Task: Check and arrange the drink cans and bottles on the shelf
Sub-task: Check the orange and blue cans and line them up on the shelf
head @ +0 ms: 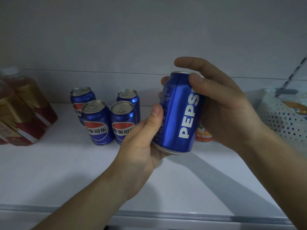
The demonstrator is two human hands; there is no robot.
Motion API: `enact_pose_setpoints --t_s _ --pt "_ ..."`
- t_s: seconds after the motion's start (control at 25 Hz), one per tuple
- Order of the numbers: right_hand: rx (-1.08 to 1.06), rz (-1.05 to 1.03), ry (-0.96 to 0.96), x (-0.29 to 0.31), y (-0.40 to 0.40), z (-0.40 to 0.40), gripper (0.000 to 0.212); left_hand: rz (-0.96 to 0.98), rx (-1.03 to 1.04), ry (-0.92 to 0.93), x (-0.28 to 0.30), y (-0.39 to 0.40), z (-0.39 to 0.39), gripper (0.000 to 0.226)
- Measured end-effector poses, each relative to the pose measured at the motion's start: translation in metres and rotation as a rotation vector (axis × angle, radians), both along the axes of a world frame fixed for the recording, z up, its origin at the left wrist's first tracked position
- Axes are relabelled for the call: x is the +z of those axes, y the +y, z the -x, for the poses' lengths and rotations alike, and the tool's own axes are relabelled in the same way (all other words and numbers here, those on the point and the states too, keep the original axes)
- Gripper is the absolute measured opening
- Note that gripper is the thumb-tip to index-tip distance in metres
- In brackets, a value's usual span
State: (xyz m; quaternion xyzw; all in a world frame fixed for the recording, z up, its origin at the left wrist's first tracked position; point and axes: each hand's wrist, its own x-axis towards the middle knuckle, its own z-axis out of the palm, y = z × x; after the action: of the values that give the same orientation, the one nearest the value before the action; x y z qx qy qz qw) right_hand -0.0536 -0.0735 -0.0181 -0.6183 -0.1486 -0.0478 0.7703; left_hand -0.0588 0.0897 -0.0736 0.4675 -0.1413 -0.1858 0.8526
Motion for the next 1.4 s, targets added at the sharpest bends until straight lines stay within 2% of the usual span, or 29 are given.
enact_pose_setpoints --t_s 0.16,0.32,0.52,0.76,0.88,0.96,1.12,1.28,1.4 --pt "-0.038 -0.002 -0.015 -0.001 -0.002 -0.001 0.034 -0.027 -0.004 -0.067 -0.003 0.0 0.001 0.044" --pt "0.005 0.0 -0.001 0.0 -0.001 0.0 0.042 0.054 -0.013 -0.037 -0.003 -0.004 0.0 0.04" --pt "-0.133 0.067 -0.049 -0.004 0.001 -0.001 0.036 0.04 0.013 -0.052 -0.004 -0.004 -0.002 0.046" --pt "-0.082 -0.013 -0.014 -0.001 0.004 0.001 0.03 0.08 -0.002 0.021 -0.004 -0.003 -0.001 0.037" --pt "-0.107 0.037 -0.038 -0.003 0.005 0.001 0.027 0.08 -0.044 -0.02 -0.001 -0.004 0.002 0.037" --pt "-0.105 0.061 -0.029 -0.004 0.005 0.001 0.032 0.035 -0.001 -0.028 0.0 -0.004 0.003 0.033" --pt "-0.015 0.001 0.008 -0.003 0.004 -0.001 0.036 0.046 -0.013 0.107 0.002 -0.002 0.003 0.048" --pt "-0.09 0.084 -0.024 -0.006 0.002 -0.001 0.032 0.115 -0.007 0.061 0.005 -0.004 0.005 0.039" --pt "-0.056 0.1 0.01 -0.005 0.001 -0.001 0.037 0.106 0.004 0.075 0.001 -0.003 0.006 0.042"
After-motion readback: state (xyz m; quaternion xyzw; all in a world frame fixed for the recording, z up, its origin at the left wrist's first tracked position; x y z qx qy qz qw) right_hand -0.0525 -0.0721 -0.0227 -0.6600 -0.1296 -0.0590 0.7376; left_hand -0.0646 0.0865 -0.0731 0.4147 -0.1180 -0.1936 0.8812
